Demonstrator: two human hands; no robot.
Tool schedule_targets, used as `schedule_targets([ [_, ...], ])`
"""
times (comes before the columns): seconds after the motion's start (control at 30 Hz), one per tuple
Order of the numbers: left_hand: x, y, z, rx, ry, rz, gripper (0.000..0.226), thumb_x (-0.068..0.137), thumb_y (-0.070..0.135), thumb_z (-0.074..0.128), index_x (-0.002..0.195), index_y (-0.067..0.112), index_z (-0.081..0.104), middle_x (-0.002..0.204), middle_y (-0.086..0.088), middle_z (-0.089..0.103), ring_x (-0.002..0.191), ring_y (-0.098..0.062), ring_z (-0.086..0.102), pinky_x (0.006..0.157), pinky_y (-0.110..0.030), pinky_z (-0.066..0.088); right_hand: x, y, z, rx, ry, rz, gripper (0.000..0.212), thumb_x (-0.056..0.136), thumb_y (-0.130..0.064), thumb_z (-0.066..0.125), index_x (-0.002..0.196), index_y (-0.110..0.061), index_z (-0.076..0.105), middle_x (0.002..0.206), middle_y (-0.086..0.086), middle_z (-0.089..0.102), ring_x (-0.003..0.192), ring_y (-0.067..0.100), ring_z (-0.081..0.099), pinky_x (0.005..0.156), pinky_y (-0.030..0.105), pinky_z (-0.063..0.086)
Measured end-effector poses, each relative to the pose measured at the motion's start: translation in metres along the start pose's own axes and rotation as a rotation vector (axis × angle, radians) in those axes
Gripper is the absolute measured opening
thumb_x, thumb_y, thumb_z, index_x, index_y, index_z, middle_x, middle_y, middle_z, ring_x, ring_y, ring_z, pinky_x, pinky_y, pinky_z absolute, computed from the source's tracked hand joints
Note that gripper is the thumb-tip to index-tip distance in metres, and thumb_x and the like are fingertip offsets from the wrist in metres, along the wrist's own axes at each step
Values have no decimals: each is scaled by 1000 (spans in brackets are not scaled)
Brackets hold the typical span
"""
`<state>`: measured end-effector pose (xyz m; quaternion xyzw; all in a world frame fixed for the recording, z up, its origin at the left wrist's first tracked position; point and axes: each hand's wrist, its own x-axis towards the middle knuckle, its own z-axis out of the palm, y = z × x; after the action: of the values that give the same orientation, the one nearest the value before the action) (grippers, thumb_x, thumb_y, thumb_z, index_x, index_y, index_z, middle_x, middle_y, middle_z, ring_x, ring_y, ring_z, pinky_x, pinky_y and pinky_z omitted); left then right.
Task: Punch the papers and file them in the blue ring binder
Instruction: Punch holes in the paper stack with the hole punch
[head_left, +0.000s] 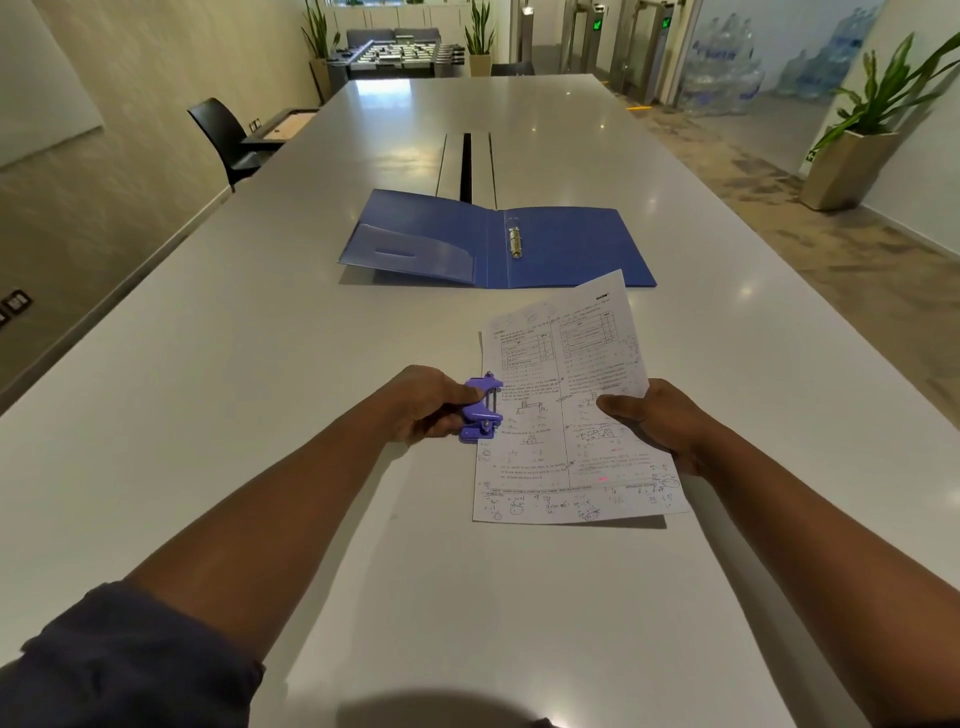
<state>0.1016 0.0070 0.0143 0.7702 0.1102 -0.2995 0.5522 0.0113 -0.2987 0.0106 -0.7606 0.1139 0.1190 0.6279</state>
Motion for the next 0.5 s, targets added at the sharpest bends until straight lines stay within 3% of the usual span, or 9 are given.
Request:
schedule_targets([
  [0.13, 3, 13, -5, 278, 31, -64, 39, 83, 38, 82, 77, 4, 63, 55, -8, 54, 41, -13, 40, 41, -21, 30, 1, 1, 0, 22, -10, -4, 23, 101, -15, 64, 123, -19, 68, 114, 3, 79, 97, 24, 79, 78, 37, 63],
  [0.27, 8, 16, -4, 376, 54, -91, 47, 83, 40, 82, 59, 10, 55, 43, -1, 47, 36, -11, 34, 41, -20, 27, 3, 2, -2, 16, -17, -8, 22, 100, -16, 64, 121, -21, 69, 111, 0, 80, 96, 22, 79, 73, 31, 63],
  [0.4, 10, 14, -4, 411, 26, -110, 44, 82, 45, 80, 63, 11, 59, 53, -1, 54, 41, -10, 41, 43, -19, 33, 4, 3, -3, 3, -13, -2, 20, 100, -18, 65, 119, -22, 70, 109, 0, 81, 94, 23, 79, 71, 32, 63],
  [0.5, 9, 14, -3, 379, 49, -96, 42, 82, 41, 81, 67, 7, 63, 55, -6, 61, 45, -13, 50, 45, -21, 38, 3, 2, -3, -1, -5, -4, 21, 99, -17, 65, 119, -21, 71, 111, 1, 80, 95, 24, 79, 78, 36, 62],
])
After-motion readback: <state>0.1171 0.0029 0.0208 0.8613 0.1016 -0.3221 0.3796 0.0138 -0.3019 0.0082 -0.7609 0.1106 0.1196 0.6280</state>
